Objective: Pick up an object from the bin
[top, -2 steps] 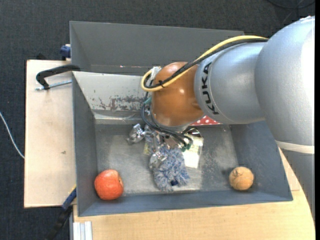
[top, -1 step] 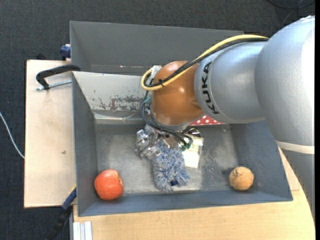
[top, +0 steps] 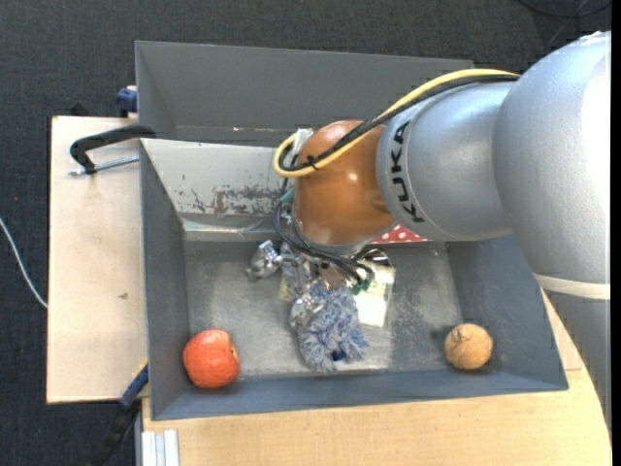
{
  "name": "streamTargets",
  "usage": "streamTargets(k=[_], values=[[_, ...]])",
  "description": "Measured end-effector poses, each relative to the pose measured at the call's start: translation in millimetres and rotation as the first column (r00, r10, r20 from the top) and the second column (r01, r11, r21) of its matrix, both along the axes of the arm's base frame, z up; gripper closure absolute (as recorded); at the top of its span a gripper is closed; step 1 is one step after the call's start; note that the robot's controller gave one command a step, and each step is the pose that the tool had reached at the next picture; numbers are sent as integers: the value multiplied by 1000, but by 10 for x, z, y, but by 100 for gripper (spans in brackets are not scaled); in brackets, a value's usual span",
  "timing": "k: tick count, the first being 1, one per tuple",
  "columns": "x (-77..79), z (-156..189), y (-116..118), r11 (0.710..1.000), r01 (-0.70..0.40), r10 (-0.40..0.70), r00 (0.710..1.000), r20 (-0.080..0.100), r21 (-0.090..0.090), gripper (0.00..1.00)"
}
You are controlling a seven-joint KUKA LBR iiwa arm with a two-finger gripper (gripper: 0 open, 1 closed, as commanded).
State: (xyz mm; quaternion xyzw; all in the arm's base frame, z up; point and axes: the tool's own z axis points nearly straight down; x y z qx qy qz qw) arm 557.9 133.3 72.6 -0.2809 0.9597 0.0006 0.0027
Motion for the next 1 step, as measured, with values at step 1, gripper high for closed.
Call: streamTargets(k=[1], values=[[12,22,3,1000,1,-1,1000,2,1,100]])
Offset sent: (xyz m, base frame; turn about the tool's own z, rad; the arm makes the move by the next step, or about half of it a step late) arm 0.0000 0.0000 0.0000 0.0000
